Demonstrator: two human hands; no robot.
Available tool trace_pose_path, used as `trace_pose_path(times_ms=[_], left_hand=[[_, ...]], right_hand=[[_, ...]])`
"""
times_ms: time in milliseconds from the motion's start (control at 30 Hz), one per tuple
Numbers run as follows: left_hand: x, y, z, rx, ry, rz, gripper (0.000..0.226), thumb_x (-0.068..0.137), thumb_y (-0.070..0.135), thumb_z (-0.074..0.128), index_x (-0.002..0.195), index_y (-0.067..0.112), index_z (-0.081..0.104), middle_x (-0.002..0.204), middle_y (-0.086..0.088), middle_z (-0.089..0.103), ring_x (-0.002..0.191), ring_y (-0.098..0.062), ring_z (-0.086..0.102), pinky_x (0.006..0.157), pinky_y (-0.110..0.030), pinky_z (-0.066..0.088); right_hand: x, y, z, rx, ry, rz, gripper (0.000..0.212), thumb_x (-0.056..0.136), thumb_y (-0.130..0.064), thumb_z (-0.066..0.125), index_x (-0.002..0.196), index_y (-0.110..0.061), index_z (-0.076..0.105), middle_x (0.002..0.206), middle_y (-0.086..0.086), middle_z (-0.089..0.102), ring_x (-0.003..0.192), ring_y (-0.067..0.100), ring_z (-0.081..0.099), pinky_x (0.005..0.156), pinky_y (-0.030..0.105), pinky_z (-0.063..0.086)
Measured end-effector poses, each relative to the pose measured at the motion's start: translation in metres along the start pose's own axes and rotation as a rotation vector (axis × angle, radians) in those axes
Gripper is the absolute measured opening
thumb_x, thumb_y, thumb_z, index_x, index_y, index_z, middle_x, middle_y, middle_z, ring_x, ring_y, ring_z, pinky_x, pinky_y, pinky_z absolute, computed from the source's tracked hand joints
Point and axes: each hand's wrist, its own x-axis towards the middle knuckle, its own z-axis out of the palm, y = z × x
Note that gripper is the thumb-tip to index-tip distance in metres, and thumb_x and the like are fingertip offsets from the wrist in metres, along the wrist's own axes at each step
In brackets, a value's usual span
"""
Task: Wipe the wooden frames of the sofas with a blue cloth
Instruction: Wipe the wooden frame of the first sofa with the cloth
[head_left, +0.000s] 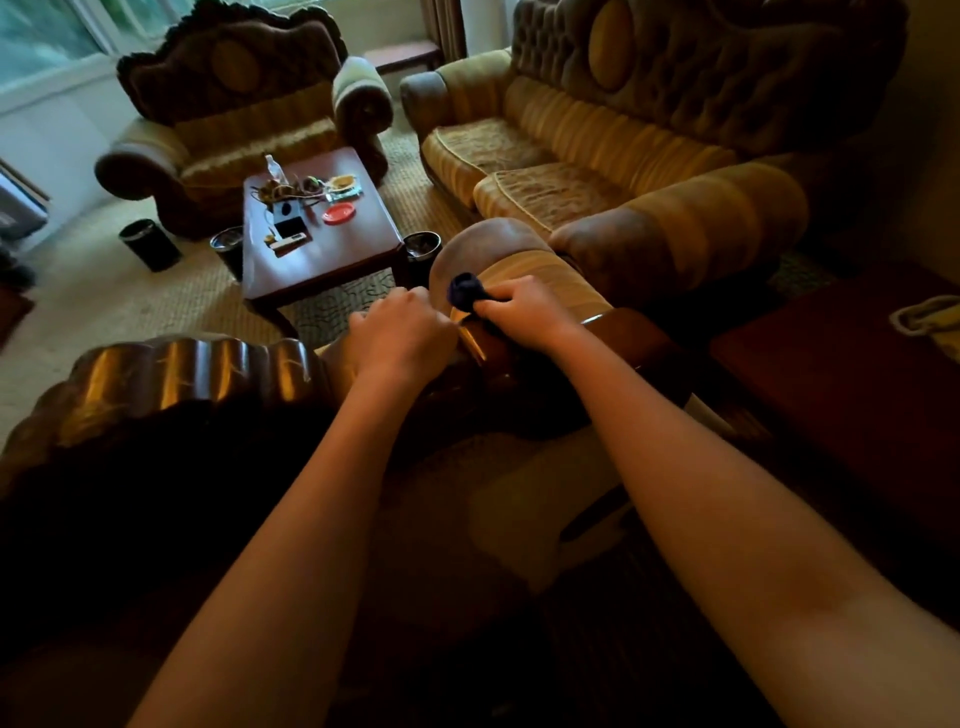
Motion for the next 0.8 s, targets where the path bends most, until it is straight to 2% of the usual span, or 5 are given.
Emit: trace_pose_path(times_ms=[200, 400, 567, 667, 800], left_hand=[[-0.001, 0.002, 0.003, 0.012, 0.027, -0.008, 0.023, 0.089, 0.021, 0.041, 0.1, 0.008, 0.057, 0.107, -0.014, 0.058, 0.103, -0.033, 0.054, 0.094, -0.044, 0.033], [-0.002, 0.005, 0.002, 0.007, 0.025, -0.006, 0.021, 0.088, 0.02, 0.041, 0.097, 0.008, 0.056, 0.105, -0.015, 0.058, 0.102, -0.033, 0.054, 0.094, -0.044, 0.032], [0.006, 0.007, -0.004, -0.1, -0.026, -0.069, 0.015, 0.087, 0.019, 0.043, 0.09, 0.011, 0.055, 0.105, -0.015, 0.059, 0.099, -0.031, 0.053, 0.094, -0.045, 0.036], [0.009, 0.005, -0.004, -0.134, -0.027, -0.086, 0.016, 0.085, 0.018, 0.043, 0.09, 0.011, 0.057, 0.104, -0.014, 0.059, 0.098, -0.031, 0.053, 0.094, -0.046, 0.036], [0.01, 0.005, -0.002, -0.114, -0.013, -0.091, 0.021, 0.088, 0.02, 0.042, 0.093, 0.009, 0.059, 0.106, -0.014, 0.06, 0.1, -0.031, 0.053, 0.09, -0.045, 0.035]], right_hand=[[-0.053, 0.02, 0.026, 0.032, 0.24, -0.163, 0.032, 0.092, -0.031, 0.049, 0.121, -0.026, 0.062, 0.129, -0.004, 0.059, 0.123, 0.018, 0.049, 0.101, 0.052, 0.038], [-0.073, 0.02, 0.042, -0.119, 0.379, -0.227, 0.034, 0.093, -0.028, 0.046, 0.123, -0.021, 0.061, 0.136, -0.003, 0.053, 0.132, 0.017, 0.04, 0.107, 0.056, 0.026], [-0.036, 0.0, 0.025, -0.268, 0.174, -0.215, 0.031, 0.093, -0.036, 0.041, 0.11, -0.026, 0.065, 0.12, -0.006, 0.062, 0.117, 0.016, 0.051, 0.101, 0.049, 0.036], [-0.015, -0.013, 0.006, -0.237, -0.064, -0.13, 0.025, 0.093, -0.038, 0.043, 0.081, -0.025, 0.061, 0.092, -0.001, 0.064, 0.091, 0.018, 0.06, 0.082, 0.041, 0.048], [0.014, -0.023, -0.011, -0.041, -0.296, 0.022, 0.031, 0.094, -0.037, 0.047, 0.067, -0.024, 0.055, 0.071, -0.004, 0.055, 0.062, 0.008, 0.051, 0.056, 0.021, 0.039]])
